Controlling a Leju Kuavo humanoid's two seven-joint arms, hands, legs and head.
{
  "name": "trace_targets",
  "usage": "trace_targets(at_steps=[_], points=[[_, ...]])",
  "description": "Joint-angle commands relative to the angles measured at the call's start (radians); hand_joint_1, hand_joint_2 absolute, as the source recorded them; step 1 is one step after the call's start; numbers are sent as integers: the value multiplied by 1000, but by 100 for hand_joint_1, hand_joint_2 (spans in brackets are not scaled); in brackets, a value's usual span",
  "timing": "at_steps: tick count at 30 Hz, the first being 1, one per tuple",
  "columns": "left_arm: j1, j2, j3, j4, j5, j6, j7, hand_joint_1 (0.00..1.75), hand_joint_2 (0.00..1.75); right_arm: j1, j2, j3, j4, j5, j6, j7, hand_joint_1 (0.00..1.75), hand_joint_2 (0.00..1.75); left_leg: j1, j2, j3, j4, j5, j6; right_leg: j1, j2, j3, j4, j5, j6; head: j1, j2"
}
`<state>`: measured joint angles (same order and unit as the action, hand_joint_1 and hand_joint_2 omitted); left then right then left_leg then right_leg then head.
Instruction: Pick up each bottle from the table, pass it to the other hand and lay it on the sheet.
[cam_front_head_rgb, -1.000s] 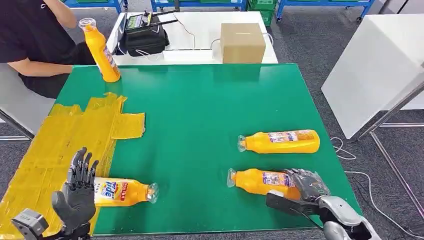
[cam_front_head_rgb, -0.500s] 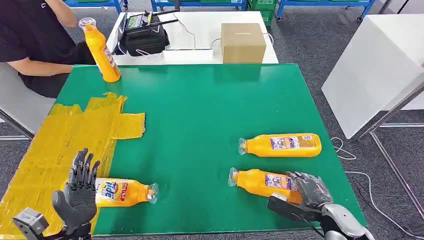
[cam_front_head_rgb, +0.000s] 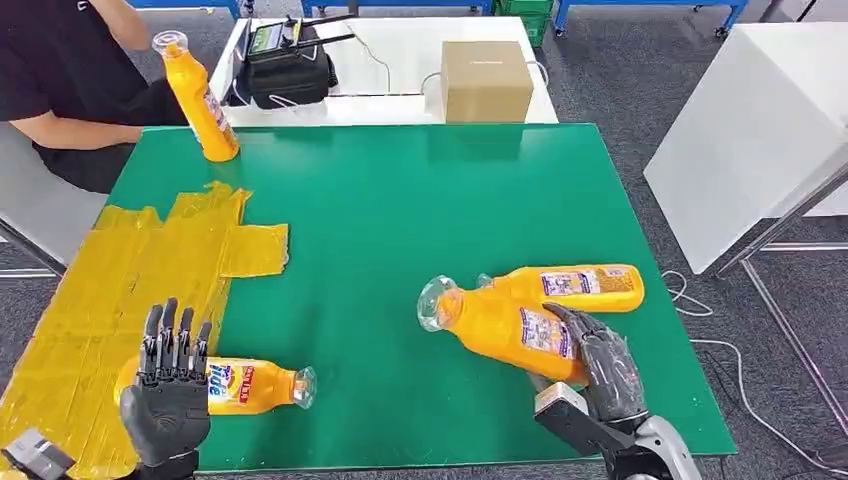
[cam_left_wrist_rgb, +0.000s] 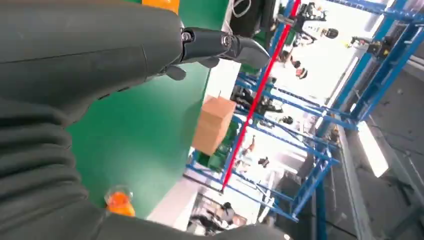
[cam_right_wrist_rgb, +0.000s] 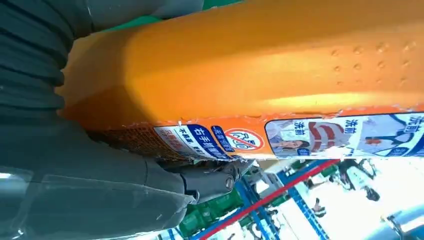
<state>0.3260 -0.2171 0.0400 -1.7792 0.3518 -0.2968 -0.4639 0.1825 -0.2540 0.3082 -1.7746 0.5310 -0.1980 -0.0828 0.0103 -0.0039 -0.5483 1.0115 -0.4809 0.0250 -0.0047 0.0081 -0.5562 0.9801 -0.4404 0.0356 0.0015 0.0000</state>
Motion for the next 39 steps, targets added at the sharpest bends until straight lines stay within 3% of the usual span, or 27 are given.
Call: trace_targets(at_steps=[1,10,16,28,39], points=[[-75,59,-153,-23,39,39,-1,0,175,-97,100,29,30,-46,39,-44,175,175,0,0,0,0,1,-1,0,0,0,0,1,-1,0,0],[-136,91,-287,45,-11,99,-25,0,175,-288,166,220,192,-138,97,-25,175,175,0,3,3,-2,2,-2,1,2,2,-2,2,-1,0,0],[-160,102,-305,75,6,96,-28,0,175,-385,187,334,261,-214,145,-24,175,175,0,4,4,-3,2,-2,1,3,2,-1,2,-1,0,0],[-181,92,-310,119,19,83,-39,0,175,-476,208,394,317,-252,171,11,175,175,0,2,1,-2,2,-2,0,2,1,0,1,-1,0,0],[-182,94,-314,123,14,81,-43,0,175,-497,212,412,341,-260,181,28,175,175,0,1,0,-1,2,-2,0,0,0,0,1,0,0,0]])
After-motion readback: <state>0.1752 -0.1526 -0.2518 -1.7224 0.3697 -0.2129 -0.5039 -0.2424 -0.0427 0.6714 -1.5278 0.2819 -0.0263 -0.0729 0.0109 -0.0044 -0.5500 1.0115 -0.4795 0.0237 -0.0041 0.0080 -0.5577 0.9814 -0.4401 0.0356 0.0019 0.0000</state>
